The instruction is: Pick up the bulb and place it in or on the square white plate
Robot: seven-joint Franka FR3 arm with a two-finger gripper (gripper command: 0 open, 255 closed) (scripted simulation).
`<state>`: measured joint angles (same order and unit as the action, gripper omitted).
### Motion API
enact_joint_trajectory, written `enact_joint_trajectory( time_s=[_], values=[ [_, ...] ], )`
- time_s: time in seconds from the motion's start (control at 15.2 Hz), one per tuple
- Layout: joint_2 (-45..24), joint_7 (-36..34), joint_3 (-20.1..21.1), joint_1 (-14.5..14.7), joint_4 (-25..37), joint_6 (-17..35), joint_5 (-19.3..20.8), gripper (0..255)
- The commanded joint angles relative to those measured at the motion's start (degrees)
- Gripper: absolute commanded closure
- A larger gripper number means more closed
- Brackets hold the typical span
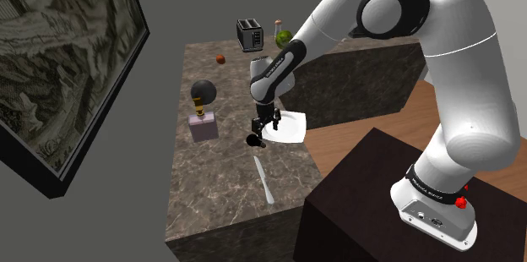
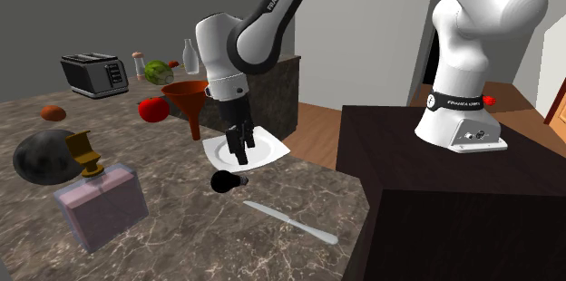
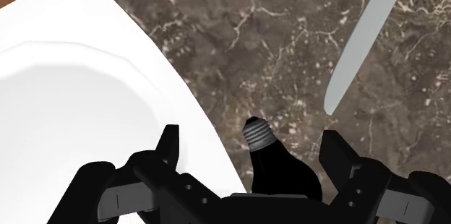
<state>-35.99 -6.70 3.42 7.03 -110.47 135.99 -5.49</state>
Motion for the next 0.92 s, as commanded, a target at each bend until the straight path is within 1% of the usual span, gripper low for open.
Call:
enact_joint_trajectory(
  time_s=[0.0, 0.53, 0.59, 0.86],
  values=[
    [-1.13, -0.06, 0.05, 0.14, 0.05, 1.12, -0.04, 0],
    [-1.43, -0.05, 0.06, 0.17, 0.02, 1.44, -0.05, 0],
    [-1.43, -0.05, 0.06, 0.17, 0.02, 1.44, -0.05, 255],
    [-1.43, -0.05, 0.06, 0.17, 0.02, 1.44, -0.05, 255]
  ],
)
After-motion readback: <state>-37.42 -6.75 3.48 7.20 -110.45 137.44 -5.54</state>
